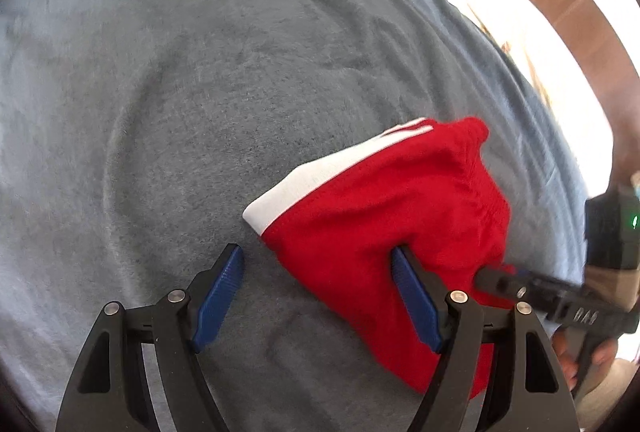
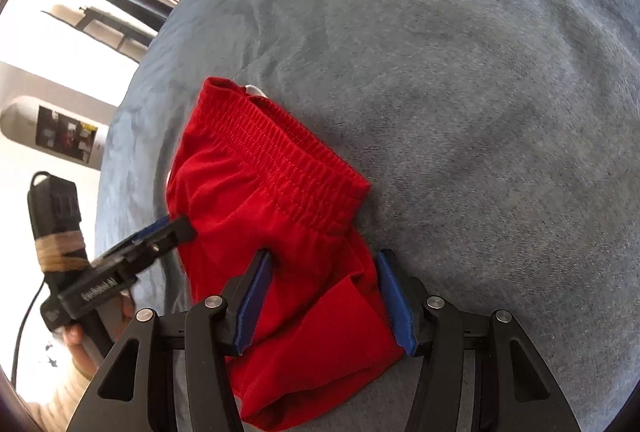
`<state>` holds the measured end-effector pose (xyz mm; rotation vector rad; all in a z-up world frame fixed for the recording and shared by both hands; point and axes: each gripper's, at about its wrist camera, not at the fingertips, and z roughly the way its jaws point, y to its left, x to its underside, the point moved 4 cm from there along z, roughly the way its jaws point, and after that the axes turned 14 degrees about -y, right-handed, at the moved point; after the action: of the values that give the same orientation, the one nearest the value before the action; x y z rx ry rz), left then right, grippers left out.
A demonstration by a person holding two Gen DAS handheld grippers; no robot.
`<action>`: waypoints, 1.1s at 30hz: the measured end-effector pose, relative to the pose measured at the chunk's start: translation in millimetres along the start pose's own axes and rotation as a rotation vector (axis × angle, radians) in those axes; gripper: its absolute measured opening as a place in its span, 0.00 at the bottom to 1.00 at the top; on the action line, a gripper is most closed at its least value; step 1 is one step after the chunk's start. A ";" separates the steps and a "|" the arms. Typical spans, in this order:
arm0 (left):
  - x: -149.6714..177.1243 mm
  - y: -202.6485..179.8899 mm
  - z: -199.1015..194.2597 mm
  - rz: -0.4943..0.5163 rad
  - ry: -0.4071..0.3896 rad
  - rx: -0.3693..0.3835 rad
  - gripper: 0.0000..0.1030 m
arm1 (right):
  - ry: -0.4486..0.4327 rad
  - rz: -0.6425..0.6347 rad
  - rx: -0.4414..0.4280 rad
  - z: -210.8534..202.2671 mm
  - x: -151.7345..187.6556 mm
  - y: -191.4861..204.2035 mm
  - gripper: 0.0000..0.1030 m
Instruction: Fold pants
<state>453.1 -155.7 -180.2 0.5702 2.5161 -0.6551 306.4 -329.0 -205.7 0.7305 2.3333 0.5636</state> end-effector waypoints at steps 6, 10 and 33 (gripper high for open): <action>-4.0 3.1 12.8 -0.060 -0.001 0.019 0.73 | 0.009 -0.028 0.004 4.1 0.7 5.3 0.45; -6.5 1.9 17.8 -0.093 0.007 0.055 0.64 | 0.016 0.004 -0.018 9.7 0.5 4.4 0.39; -32.1 -25.7 -75.5 -0.006 -0.137 0.121 0.10 | -0.131 0.030 -0.010 -60.5 -20.0 31.9 0.10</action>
<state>440.6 -144.3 -95.9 0.5417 2.3632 -0.8246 290.4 -329.8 -136.3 0.7754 2.2002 0.5245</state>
